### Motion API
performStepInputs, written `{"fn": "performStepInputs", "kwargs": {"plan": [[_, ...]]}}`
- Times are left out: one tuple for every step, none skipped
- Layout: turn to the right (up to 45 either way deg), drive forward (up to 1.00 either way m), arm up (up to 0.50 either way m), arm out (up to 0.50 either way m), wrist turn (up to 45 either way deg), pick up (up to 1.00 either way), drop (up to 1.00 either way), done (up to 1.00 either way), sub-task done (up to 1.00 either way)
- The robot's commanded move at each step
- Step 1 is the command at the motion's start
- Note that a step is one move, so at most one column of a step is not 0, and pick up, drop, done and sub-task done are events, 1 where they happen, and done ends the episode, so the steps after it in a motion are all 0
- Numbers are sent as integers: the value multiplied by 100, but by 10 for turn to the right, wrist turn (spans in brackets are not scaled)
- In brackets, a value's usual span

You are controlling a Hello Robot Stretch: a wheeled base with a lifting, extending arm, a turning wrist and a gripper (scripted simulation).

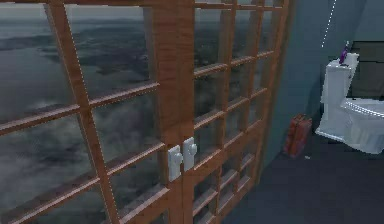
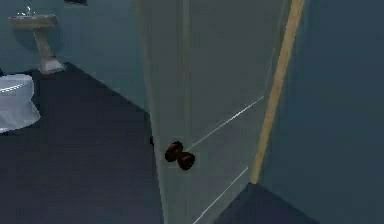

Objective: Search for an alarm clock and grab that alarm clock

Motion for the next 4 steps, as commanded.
{"fn": "performStepInputs", "kwargs": {"plan": [[300,0,0,0,0,0,0,0,0],[0,60,0,0,0,0,0,0,0],[450,0,0,0,0,0,0,0,0],[330,0,0,0,0,0,0,0,0]]}}
